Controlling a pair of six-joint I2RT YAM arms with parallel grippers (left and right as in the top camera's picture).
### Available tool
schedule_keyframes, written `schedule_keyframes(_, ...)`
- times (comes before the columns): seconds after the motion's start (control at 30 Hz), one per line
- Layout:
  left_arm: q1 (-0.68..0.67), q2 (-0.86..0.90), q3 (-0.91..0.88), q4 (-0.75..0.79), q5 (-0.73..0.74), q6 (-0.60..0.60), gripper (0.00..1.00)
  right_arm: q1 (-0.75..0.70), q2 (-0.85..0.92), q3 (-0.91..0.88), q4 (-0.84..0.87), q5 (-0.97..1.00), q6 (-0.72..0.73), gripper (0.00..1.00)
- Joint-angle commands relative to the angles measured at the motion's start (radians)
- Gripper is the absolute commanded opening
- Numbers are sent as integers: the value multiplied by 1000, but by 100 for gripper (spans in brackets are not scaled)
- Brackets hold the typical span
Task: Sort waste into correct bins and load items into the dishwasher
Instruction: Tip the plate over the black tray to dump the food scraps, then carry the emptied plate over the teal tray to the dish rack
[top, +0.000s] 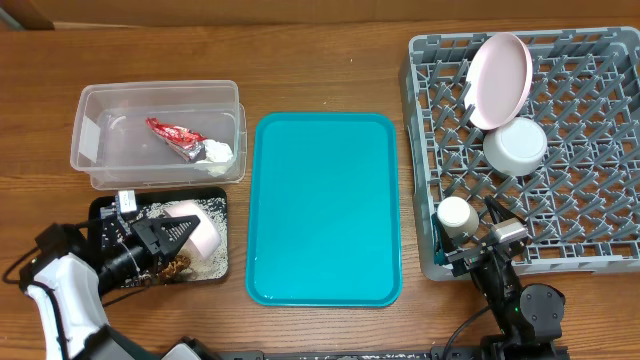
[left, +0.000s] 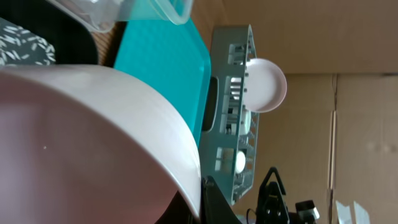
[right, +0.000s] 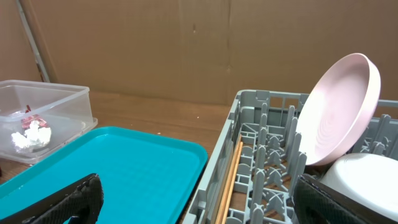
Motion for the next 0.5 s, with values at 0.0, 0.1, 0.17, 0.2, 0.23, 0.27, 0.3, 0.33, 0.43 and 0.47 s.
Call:
schedule_keyframes(0.0, -49, -78, 122, -40, -30, 53, 4, -3, -9, -10, 6, 9, 0, 100)
schedule_keyframes(0.1, -143, -126, 212, -67, -105, 51, 4, -3, -9, -10, 6, 10, 0, 100)
schedule_keyframes(0.17, -237, -148, 267, -66, -154, 32, 4, -3, -9, -10, 6, 9, 0, 100)
schedule_keyframes(0.2, -286, -153, 289, -60, -178, 18, 4, -3, -9, -10, 6, 9, 0, 100)
schedule_keyframes(0.23, -338, -153, 308, -47, -201, -7, 4, -3, -9, -10, 6, 9, 0, 100)
schedule_keyframes(0.27, -393, -153, 322, -25, -228, -43, 4, -3, -9, -10, 6, 9, 0, 100)
schedule_keyframes(0.3, -448, -151, 331, 8, -260, -95, 4, -3, -9, -10, 6, 9, 0, 100)
schedule_keyframes(0.33, -514, -151, 333, 60, -308, -171, 4, -3, -9, -10, 6, 9, 0, 100)
schedule_keyframes(0.43, -701, -148, 333, 185, -481, -372, 4, -3, -9, -10, 6, 9, 0, 100)
schedule_keyframes(0.47, -766, -145, 333, 219, -539, -430, 4, -3, -9, -10, 6, 9, 0, 100)
